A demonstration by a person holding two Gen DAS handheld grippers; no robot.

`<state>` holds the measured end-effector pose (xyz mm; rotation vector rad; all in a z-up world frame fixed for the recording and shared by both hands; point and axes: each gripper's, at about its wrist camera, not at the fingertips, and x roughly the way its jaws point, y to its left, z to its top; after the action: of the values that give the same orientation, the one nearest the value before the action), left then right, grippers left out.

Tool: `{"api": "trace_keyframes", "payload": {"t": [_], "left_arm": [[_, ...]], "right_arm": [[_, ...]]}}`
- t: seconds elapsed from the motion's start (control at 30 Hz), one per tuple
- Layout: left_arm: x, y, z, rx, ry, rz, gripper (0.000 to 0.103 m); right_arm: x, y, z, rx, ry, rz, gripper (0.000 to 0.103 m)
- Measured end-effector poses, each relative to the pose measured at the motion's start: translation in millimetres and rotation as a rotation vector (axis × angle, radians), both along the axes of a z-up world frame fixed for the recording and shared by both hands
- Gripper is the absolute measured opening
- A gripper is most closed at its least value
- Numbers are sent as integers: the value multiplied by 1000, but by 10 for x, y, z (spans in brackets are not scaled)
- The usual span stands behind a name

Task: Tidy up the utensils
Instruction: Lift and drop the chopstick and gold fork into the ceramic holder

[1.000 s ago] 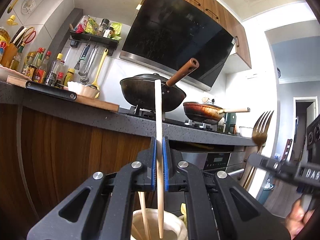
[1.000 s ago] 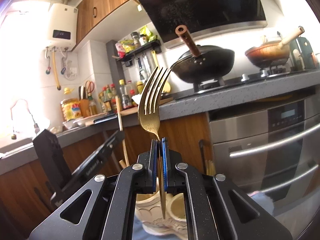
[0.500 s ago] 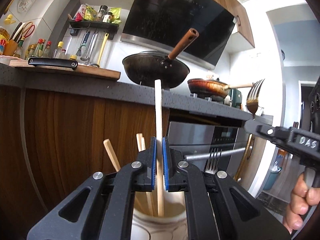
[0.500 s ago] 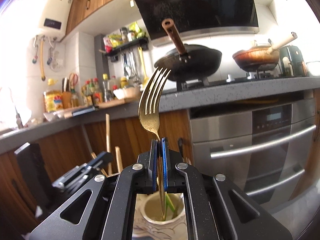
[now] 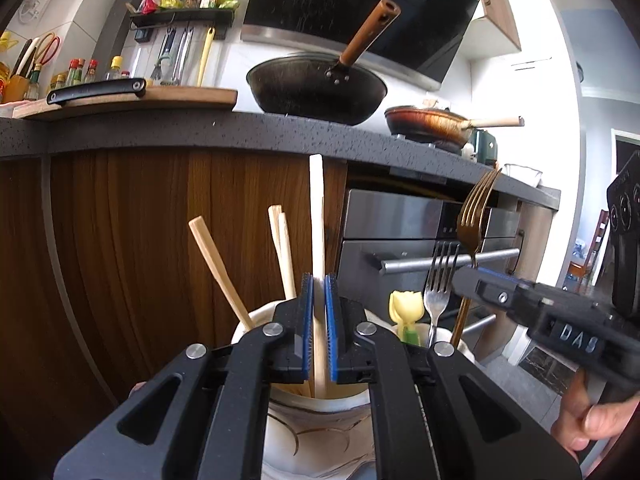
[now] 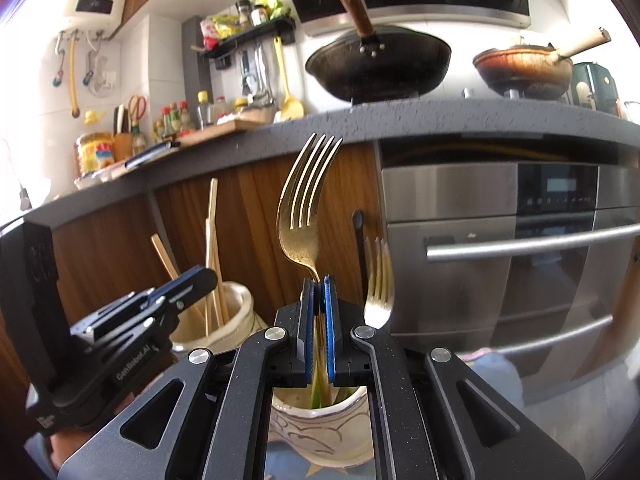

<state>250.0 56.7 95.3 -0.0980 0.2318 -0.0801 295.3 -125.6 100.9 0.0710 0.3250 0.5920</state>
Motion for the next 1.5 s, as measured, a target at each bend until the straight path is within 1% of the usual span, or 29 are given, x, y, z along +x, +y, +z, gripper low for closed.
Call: {"api": "trace_keyframes", "payload": {"t": [0.1, 0.37, 0.47, 0.8, 0.87, 0.93, 0.97, 1.03, 1.1, 1.17, 1.23, 1.3, 1.4, 1.43, 1.47, 1.5], "left_arm": [[18, 18, -31, -4, 18, 12, 6], [3, 14, -42, 10, 22, 21, 6], [-2, 7, -40, 13, 23, 20, 7], [-27, -9, -32, 13, 25, 16, 9], [-42, -8, -19, 12, 23, 16, 19], [-99, -13, -3, 19, 5, 23, 38], [-122, -16, 6, 24, -4, 27, 41], [-186, -41, 40, 42, -20, 31, 42], [-255, -57, 72, 51, -32, 29, 42], [-312, -62, 96, 53, -39, 24, 43], [-389, -63, 111, 57, -45, 26, 47], [-460, -62, 103, 62, -47, 28, 50], [-547, -44, 88, 63, -43, 27, 54], [-575, -38, 84, 64, -42, 29, 58], [-607, -33, 78, 66, -42, 31, 60], [-647, -25, 70, 69, -40, 33, 66]], "right_arm": [[40, 40, -66, -3, 22, 11, 6], [53, 83, -120, 19, 22, 17, 6], [80, 76, -146, 40, 39, 26, 7], [45, 59, -113, 42, 33, 33, 7], [22, 54, -111, 38, 29, 33, 8], [-9, 45, -112, 34, 27, 32, 10], [-34, 34, -116, 33, 25, 31, 12], [-74, 15, -120, 33, 25, 33, 12], [-129, -3, -131, 27, 23, 34, 15], [-189, -12, -134, 25, 17, 39, 27], [-240, -11, -136, 23, 10, 43, 30], [-285, 3, -141, 14, 7, 47, 31], [-355, 14, -153, 3, 2, 50, 37], [-374, 14, -159, -3, 2, 50, 46], [-397, 8, -169, -6, 0, 47, 60], [-439, -11, -182, -8, -8, 42, 63]]}}
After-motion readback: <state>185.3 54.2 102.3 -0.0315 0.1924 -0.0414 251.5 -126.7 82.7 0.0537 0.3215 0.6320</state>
